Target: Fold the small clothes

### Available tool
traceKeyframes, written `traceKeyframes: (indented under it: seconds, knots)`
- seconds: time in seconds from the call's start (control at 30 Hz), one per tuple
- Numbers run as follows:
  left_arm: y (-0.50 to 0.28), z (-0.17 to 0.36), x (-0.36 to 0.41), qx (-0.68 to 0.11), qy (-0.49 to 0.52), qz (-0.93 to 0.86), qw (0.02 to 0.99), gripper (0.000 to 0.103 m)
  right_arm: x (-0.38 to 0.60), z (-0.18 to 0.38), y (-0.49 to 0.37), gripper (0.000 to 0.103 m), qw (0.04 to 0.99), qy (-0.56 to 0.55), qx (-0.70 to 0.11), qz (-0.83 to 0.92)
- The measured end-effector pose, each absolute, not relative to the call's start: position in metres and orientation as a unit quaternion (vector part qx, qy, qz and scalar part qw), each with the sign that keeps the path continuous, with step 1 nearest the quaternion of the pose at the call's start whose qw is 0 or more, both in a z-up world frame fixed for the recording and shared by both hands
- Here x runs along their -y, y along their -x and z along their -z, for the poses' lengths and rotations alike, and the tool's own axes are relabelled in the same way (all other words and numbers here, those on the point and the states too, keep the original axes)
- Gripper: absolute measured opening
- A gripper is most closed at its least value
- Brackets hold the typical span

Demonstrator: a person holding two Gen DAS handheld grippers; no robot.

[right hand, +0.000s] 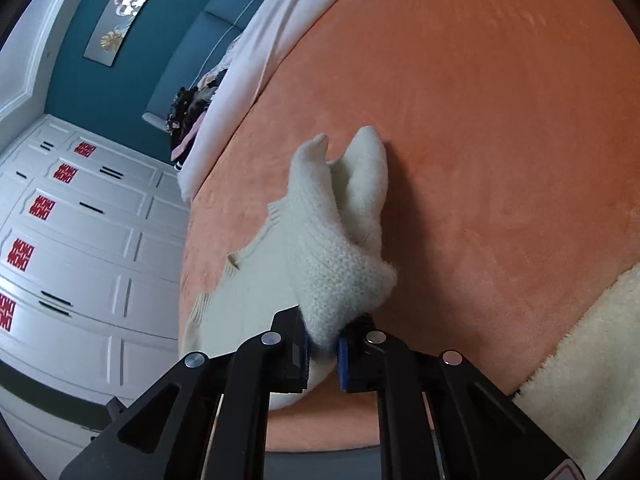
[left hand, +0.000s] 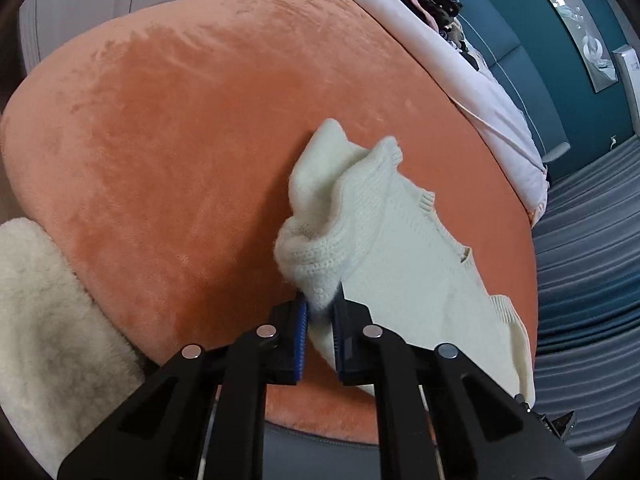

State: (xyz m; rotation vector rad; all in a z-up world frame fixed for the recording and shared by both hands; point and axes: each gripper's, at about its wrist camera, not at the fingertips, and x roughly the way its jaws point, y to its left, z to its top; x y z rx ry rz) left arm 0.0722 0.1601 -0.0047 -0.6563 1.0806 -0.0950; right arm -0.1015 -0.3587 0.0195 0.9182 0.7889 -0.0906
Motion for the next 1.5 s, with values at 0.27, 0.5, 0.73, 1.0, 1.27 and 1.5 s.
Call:
traceKeyframes:
  seconds: [0.27,0.5,0.73,1.0,1.27,1.5]
  knots:
    - [-0.018,0.056,-0.16,-0.579,0.25,0.008,0.776,0.009,0.353,0.033,0.16,0.011,0.783,-0.38,-0.483,0.101]
    - [-0.041,-0.019,-0.142,-0.489,0.185,0.024,0.852,0.035,0.358,-0.056,0.143,0.065,0.868,-0.253,-0.396,0.159]
    - [-0.144,-0.003,-0.103,-0.481,0.155,0.043,0.862,0.09,0.357,-0.018,0.028,0.072,0.861,-0.225,-0.44,0.117]
    - [-0.155,0.013,-0.108,-0.505,0.197,0.067,0.838,0.009,0.361,-0.044,0.041,0.009,0.881,-0.329,-0.337,0.043]
    - [-0.171,0.051,-0.101,-0.534,0.119,0.023,0.837,0.01,0.395,0.029,0.022,0.006,0.833,-0.305,-0.447,0.114]
    - [-0.124,-0.021,-0.074,-0.459,0.055,0.013,0.887,0.042,0.323,-0.053,0.04,0.019,0.894,-0.21,-0.377,0.119]
